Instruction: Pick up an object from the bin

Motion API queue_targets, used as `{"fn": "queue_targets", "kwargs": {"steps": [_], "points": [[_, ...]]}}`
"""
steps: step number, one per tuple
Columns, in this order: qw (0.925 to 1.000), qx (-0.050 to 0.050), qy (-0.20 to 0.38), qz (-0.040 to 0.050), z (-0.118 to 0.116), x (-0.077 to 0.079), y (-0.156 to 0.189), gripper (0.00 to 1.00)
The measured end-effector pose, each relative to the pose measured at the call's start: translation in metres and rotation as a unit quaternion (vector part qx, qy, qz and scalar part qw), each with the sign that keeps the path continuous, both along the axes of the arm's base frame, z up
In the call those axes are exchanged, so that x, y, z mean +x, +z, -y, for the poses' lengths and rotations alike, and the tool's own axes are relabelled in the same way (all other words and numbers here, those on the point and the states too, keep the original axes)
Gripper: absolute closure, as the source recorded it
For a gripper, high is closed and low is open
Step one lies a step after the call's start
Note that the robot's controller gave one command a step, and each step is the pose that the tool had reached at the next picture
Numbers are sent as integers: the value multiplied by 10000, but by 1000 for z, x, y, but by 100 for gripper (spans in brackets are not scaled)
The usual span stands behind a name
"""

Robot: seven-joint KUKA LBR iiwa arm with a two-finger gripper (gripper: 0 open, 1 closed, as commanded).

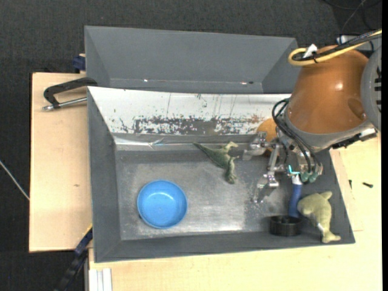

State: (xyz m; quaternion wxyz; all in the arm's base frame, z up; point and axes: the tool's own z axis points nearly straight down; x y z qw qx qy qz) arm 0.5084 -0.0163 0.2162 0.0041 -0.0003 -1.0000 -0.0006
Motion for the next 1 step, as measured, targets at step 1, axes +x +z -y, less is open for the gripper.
{"fn": "queue_targets", "kwargs": {"steps": [1], "points": [[9998, 5, -191, 86, -23, 75, -23, 0]]}}
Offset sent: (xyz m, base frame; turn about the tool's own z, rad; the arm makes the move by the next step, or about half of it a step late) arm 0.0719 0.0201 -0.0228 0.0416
